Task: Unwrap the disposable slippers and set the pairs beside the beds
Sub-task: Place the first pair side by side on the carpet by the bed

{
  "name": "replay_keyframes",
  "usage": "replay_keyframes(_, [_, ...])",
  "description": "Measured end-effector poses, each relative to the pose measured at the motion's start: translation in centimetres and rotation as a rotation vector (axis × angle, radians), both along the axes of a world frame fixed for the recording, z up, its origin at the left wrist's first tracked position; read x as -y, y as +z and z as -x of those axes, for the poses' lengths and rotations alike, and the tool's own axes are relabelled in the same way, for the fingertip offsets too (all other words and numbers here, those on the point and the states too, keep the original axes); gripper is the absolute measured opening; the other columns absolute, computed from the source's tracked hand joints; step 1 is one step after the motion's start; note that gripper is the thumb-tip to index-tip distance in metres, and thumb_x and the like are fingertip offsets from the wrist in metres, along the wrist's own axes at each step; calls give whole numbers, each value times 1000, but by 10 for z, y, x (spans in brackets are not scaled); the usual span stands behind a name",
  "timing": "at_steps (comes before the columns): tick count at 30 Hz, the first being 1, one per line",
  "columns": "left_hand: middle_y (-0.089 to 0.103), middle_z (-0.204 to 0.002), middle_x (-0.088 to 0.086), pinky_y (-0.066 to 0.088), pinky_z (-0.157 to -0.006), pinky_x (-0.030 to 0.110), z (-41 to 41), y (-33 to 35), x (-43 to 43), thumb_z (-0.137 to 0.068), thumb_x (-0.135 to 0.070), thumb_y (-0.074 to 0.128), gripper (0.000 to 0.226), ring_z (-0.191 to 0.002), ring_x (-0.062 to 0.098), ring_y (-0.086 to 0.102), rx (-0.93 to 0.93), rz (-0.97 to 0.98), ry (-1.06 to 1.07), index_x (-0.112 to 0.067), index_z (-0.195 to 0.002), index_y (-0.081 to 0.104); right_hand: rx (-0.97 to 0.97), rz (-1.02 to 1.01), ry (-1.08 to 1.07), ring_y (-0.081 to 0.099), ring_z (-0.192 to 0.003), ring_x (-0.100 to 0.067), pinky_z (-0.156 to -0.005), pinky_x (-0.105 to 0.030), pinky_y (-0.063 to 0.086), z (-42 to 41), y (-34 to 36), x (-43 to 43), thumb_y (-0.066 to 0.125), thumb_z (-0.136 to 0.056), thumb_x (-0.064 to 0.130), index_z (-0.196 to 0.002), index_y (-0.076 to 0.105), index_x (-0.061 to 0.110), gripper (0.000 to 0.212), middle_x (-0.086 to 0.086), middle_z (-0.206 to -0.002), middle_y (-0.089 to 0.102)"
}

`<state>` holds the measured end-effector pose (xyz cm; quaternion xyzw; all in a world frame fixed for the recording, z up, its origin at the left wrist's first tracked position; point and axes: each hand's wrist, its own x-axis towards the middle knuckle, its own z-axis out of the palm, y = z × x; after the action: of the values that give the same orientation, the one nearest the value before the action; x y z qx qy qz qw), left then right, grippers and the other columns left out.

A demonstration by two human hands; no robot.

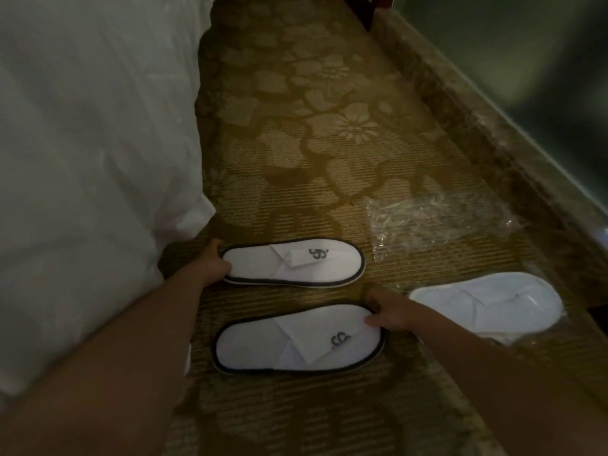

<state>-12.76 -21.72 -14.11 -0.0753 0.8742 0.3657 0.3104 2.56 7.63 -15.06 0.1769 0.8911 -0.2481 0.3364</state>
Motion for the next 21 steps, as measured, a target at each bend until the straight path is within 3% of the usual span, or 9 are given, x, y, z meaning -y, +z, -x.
replay_keyframes(7, [33, -150, 19, 34, -111, 44, 2, -3, -2, -90, -13, 56, 65, -134, 36, 37, 21, 33, -76, -6, -146, 24, -7, -111, 47, 45, -129, -28, -102, -31, 38, 0, 0, 4, 54, -90, 20, -135, 43, 6, 47, -15, -142, 45])
replay_keyframes(10, [18, -156, 18, 29, -114, 45, 2, 0, -5, -89, -23, 60, 77, -141, 35, 26, -7, 99, -160, -9, -150, 14, -92, -170, 45, 52, -119, -30, -98, -38, 45, -3, 1, 2, 53, -87, 22, -122, 50, 8, 38, -16, -130, 54])
replay_keyframes(13, [0, -160, 13, 21, -118, 44, -3, 10, -20, -89, -33, 57, 83, -146, 34, 12, -112, 256, -324, -14, -152, 7, -152, -192, 15, 55, -114, -30, -93, -36, 45, 0, 16, -1, 48, -90, 26, -115, 56, 9, 31, -14, -124, 59])
replay_keyframes(18, [37, -148, 15, 38, -107, 36, -20, 32, -68, -87, -39, 59, 65, -131, 30, 41, -212, 259, -584, -11, -141, 38, -191, -145, -6, 58, -111, -30, -93, -36, 47, -2, 36, -20, 52, -88, 30, -98, 62, 18, 19, -13, -118, 64])
replay_keyframes(21, [37, -149, 13, 34, -106, 30, -37, 42, -109, -91, -36, 54, 60, -133, 27, 40, -215, 228, -688, -8, -141, 38, -202, -134, -29, 58, -111, -30, -92, -35, 45, -11, 50, -38, 53, -89, 28, -100, 65, 14, 21, -15, -117, 64])
